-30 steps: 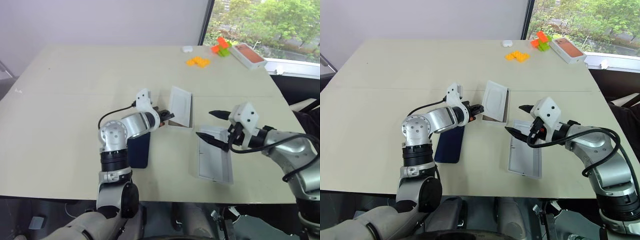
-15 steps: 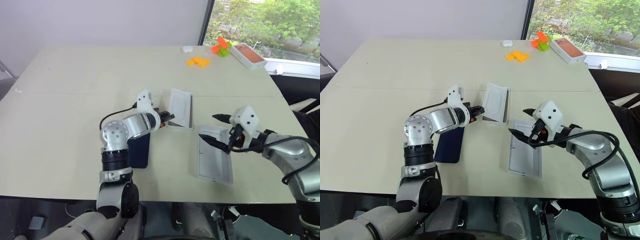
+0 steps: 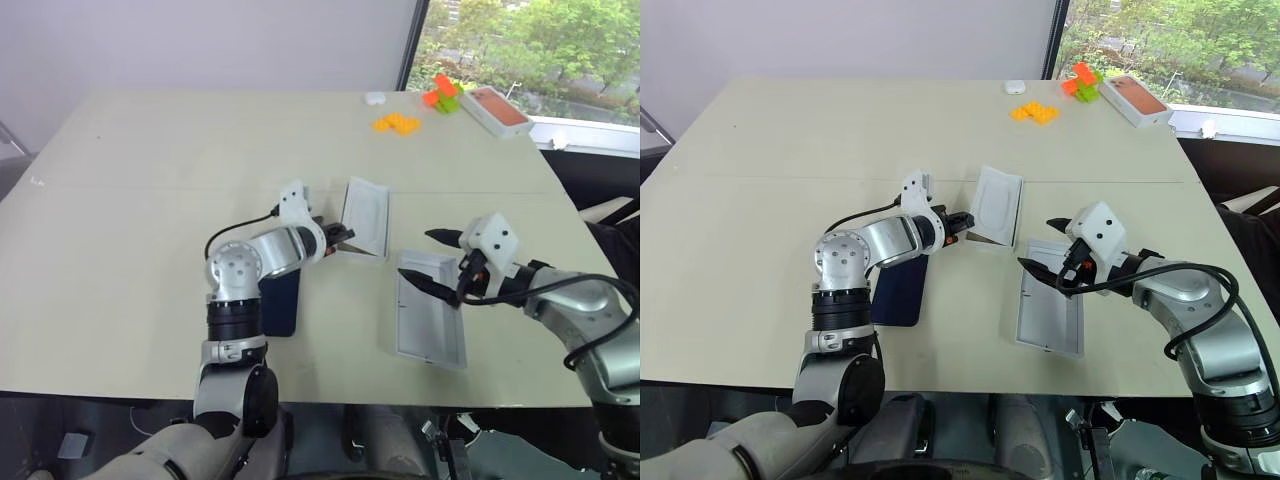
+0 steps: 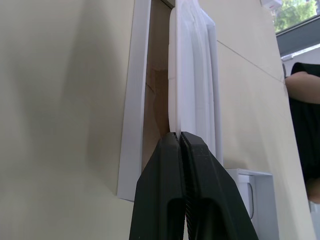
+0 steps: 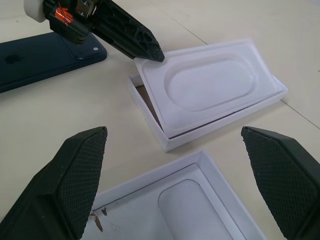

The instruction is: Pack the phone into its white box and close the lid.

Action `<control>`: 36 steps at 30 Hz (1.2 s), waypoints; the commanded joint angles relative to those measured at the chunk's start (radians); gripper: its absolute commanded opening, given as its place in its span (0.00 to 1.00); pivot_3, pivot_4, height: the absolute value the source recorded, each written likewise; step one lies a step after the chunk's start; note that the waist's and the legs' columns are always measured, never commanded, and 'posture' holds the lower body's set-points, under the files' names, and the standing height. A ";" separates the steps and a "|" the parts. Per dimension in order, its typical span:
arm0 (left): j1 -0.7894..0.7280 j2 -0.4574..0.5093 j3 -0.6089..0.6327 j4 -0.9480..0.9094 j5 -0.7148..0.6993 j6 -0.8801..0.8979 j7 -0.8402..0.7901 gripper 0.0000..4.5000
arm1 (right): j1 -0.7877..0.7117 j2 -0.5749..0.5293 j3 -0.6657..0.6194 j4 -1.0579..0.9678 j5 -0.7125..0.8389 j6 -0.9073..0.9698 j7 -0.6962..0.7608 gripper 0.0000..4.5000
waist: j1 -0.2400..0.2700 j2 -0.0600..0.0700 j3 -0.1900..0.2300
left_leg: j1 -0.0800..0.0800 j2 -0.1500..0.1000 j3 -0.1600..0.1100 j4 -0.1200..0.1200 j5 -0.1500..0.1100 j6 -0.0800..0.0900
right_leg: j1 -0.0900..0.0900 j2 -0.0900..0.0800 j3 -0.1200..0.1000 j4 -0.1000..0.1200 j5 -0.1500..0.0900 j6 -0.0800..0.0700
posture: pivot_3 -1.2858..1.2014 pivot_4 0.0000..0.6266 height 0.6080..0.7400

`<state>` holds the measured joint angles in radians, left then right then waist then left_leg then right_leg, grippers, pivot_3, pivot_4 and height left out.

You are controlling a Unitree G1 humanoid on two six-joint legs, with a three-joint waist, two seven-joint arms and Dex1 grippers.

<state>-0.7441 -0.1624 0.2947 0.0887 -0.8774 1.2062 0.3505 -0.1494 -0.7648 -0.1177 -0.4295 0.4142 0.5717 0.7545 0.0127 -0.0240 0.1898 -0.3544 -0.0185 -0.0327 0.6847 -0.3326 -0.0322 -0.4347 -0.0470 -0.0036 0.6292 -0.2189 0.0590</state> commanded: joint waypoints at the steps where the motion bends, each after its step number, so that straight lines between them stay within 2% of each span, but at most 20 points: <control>1: -0.031 -0.090 -0.007 -0.009 -0.032 -0.019 -0.015 0.07 | -0.007 0.005 -0.007 -0.022 0.002 -0.019 -0.001 1.00 | 0.000 0.000 0.000 | 0.000 0.000 0.000 0.000 0.000 0.000 | 0.000 0.000 0.000 0.000 0.000 0.000 | 0.52 0.24 1.00; 3: -0.029 -0.087 -0.008 -0.009 -0.039 -0.018 -0.015 0.21 | -0.007 0.006 -0.007 -0.022 0.002 -0.019 -0.001 1.00 | 0.000 0.000 0.000 | 0.000 0.000 0.000 0.000 0.000 0.000 | 0.000 0.000 0.000 0.000 0.000 0.000 | 0.52 0.24 1.00; 7: -0.021 -0.080 -0.008 -0.025 -0.063 -0.008 -0.024 0.64 | -0.008 0.006 -0.006 -0.023 0.004 -0.018 0.001 1.00 | 0.000 0.000 0.000 | 0.000 0.000 0.000 0.000 0.000 0.000 | 0.000 0.000 0.000 0.000 0.000 0.000 | 0.52 0.24 1.00; 15: -0.014 -0.013 0.026 -0.113 -0.156 0.045 -0.014 0.64 | -0.010 0.008 -0.005 -0.022 0.003 -0.019 0.000 1.00 | -0.001 0.000 0.000 | 0.000 0.000 0.000 0.000 0.000 0.000 | 0.000 0.000 0.000 0.000 0.000 0.000 | 0.52 0.24 1.00; 16: -0.014 0.009 0.024 -0.134 -0.162 0.051 -0.026 0.64 | -0.012 0.009 -0.003 -0.020 0.002 -0.021 0.000 1.00 | 0.000 0.000 0.000 | 0.000 0.000 0.000 0.000 0.000 0.000 | 0.000 0.000 0.000 0.000 0.000 0.000 | 0.52 0.24 1.00; 19: 0.016 0.170 -0.051 -0.232 -0.066 -0.019 -0.158 0.64 | -0.042 0.038 0.005 -0.004 0.001 -0.017 -0.027 1.00 | -0.009 0.000 0.000 | 0.001 0.000 0.000 0.000 0.000 0.000 | 0.000 0.000 0.000 0.000 0.000 0.000 | 0.52 0.24 1.00; 22: 0.090 0.348 -0.140 -0.281 0.077 -0.180 -0.333 0.66 | -0.102 0.062 0.044 0.044 -0.038 0.007 -0.069 0.82 | -0.026 0.001 0.000 | 0.002 0.001 0.000 -0.001 0.004 -0.007 | 0.000 0.001 0.001 0.002 0.000 0.000 | 0.52 0.24 1.00; 25: 0.152 0.487 -0.247 -0.299 0.216 -0.314 -0.464 0.66 | -0.146 0.079 0.078 0.077 -0.068 0.012 -0.090 0.49 | -0.024 0.001 -0.001 | 0.003 0.001 0.000 -0.002 0.005 -0.008 | 0.000 0.002 0.001 0.002 0.000 -0.001 | 0.52 0.24 1.00; 29: 0.265 0.606 -0.254 -0.313 0.286 -0.464 -0.648 0.66 | -0.241 0.132 0.155 0.140 -0.104 0.050 -0.120 0.05 | -0.024 0.001 0.000 | 0.001 0.001 0.000 -0.001 0.003 -0.003 | -0.001 0.000 0.001 0.001 0.000 -0.001 | 0.52 0.24 1.00; 30: 0.306 0.651 -0.278 -0.314 0.323 -0.507 -0.702 0.66 | -0.277 0.149 0.188 0.175 -0.134 0.067 -0.140 0.01 | -0.023 0.001 0.000 | 0.000 0.002 0.000 -0.001 0.002 -0.002 | -0.001 0.000 0.001 0.001 0.000 -0.001 | 0.52 0.24 1.00; 33: 0.409 0.731 -0.320 -0.324 0.378 -0.590 -0.831 0.66 | -0.355 0.185 0.280 0.269 -0.214 0.086 -0.168 0.01 | -0.025 0.002 0.000 | -0.001 0.005 0.002 -0.001 0.001 0.000 | -0.003 0.000 0.001 0.001 0.000 -0.001 | 0.52 0.24 1.00; 36: 0.475 0.741 -0.305 -0.345 0.347 -0.618 -0.919 0.66 | -0.430 0.238 0.354 0.382 -0.284 0.061 -0.185 0.01 | -0.023 0.002 0.000 | -0.003 0.006 0.002 -0.002 0.001 0.001 | -0.005 0.000 0.001 0.001 0.000 -0.001 | 0.52 0.24 1.00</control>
<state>-0.2755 0.5765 -0.0229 -0.2048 -0.5107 0.6268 -0.5077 -0.5329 -0.5502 0.2005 -0.0877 0.1757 0.6612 0.5811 -0.0102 -0.0219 0.1895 -0.3574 -0.0120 -0.0302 0.6832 -0.3322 -0.0309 -0.4399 -0.0469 -0.0024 0.6298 -0.2188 0.0580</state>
